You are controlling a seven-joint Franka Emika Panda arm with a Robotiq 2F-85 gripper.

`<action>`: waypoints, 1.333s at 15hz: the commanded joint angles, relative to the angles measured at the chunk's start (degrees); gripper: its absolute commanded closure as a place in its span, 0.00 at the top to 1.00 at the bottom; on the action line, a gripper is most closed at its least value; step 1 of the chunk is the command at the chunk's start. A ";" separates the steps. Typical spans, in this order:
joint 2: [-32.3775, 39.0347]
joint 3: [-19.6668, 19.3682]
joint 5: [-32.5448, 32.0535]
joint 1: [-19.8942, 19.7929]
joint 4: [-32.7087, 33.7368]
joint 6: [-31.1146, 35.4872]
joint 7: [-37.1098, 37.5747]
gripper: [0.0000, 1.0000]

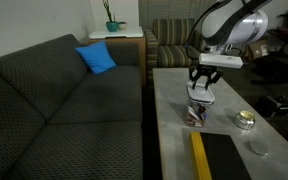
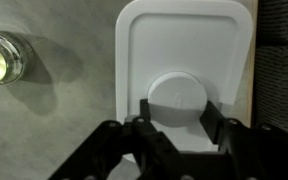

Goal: Place the white lid on the container and push the button

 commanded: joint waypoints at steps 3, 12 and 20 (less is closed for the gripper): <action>2.03 -1.47 -1.52 0.32 3.35 -1.98 -0.30 0.29; 3.95 -1.54 -2.76 0.50 5.43 -2.88 -0.43 0.29; 2.27 -2.34 -4.63 0.68 3.51 -0.14 -0.02 0.98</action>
